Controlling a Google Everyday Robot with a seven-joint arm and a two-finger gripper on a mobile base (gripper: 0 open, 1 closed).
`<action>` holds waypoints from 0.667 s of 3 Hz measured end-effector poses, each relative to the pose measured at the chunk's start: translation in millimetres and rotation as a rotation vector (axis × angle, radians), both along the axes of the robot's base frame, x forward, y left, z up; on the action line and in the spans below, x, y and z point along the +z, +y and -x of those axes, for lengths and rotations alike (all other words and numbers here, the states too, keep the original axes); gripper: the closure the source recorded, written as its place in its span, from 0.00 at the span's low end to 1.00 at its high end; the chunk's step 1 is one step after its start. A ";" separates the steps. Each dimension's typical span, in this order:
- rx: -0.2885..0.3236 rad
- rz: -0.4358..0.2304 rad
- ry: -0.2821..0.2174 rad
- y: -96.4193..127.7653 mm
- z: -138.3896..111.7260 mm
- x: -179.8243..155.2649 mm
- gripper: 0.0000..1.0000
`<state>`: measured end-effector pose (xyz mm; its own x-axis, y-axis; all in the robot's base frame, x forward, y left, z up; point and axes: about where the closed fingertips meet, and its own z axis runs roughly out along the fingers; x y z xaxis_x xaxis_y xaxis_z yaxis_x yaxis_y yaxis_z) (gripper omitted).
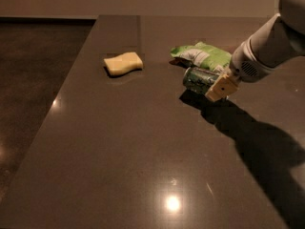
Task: Move green can near green rice chip bag
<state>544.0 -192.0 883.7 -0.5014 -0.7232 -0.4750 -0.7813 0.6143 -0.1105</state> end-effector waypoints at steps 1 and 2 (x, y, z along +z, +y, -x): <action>-0.045 0.008 0.009 -11.0 -6.9 -10.0 0.84; -0.077 0.015 0.016 -19.8 -10.3 -17.4 0.60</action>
Offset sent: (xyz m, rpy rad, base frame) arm 0.0151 -0.0333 -0.0271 -0.0232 0.0243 -0.1214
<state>554.3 -211.8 866.3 -0.5630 -0.6895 -0.4556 -0.7337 0.6707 -0.1084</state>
